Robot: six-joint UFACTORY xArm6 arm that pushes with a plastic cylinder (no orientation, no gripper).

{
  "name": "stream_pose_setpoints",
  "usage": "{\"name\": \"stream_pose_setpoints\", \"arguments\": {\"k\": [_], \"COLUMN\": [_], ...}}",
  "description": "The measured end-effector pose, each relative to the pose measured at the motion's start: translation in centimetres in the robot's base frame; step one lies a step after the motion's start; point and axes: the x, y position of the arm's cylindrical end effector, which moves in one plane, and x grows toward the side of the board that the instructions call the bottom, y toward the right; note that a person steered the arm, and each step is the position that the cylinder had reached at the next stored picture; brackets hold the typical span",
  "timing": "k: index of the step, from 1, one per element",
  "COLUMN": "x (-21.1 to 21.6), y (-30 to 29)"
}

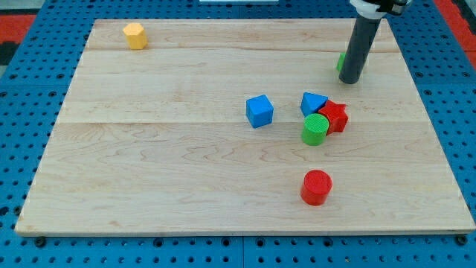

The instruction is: Move the green star towards the top center

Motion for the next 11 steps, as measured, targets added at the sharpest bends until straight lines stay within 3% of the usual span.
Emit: {"name": "stream_pose_setpoints", "arguments": {"k": [2, 3, 4, 6, 7, 8, 10, 11], "x": [-1.8, -2.0, -4.7, -7.4, -7.5, -6.2, -6.4, -7.0], "y": [3.4, 8.9, 5.9, -10.4, -14.5, -12.1, -17.8, -18.0]}}
